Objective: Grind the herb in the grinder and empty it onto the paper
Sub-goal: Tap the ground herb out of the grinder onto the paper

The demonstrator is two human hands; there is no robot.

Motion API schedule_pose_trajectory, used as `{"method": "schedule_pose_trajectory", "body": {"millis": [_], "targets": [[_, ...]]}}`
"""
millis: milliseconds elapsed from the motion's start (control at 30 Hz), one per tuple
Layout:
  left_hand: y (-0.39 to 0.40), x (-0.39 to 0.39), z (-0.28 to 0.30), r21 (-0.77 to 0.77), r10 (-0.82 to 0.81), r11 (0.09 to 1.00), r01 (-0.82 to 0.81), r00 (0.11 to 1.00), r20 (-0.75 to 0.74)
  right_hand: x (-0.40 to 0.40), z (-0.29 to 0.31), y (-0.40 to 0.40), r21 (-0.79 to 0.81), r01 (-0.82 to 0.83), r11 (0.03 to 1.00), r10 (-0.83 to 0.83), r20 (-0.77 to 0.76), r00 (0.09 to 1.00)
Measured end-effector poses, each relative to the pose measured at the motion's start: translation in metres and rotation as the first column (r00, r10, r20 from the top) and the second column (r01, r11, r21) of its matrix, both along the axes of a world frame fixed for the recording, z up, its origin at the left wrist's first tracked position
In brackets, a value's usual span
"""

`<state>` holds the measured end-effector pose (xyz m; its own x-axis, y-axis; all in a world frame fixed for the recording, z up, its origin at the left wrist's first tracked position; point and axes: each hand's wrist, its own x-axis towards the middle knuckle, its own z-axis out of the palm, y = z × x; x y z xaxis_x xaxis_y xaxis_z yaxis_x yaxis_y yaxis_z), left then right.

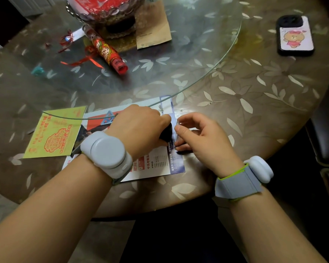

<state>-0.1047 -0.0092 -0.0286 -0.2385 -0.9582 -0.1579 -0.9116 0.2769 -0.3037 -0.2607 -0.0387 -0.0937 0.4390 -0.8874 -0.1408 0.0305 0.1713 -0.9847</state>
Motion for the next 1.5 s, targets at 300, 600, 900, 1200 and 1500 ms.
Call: {"method": "schedule_pose_trajectory", "body": {"millis": [300,600,900,1200,1500], "targets": [[0.011,0.005,0.003,-0.042,0.084,0.995,-0.09,0.99,-0.115,0.004,0.004,0.002,-0.028,-0.015,0.999,0.014,-0.044,0.999],[0.044,0.02,-0.015,-0.1,0.22,0.96,-0.261,0.926,-0.307,0.004,0.01,0.003,-0.336,-0.067,0.939,-0.005,-0.208,0.978],[0.047,0.018,-0.029,-0.068,0.368,0.915,-0.398,0.892,-0.261,0.009,-0.001,0.011,-0.672,-0.427,0.605,-0.243,-0.666,0.705],[0.049,0.017,-0.039,-0.096,0.389,0.895,-0.435,0.868,-0.309,0.006,0.0,0.02,-0.623,-0.556,0.549,-0.292,-0.767,0.571],[0.049,0.017,-0.037,-0.07,0.411,0.888,-0.455,0.853,-0.321,0.008,-0.001,0.019,-0.636,-0.555,0.537,-0.319,-0.762,0.564]]}}
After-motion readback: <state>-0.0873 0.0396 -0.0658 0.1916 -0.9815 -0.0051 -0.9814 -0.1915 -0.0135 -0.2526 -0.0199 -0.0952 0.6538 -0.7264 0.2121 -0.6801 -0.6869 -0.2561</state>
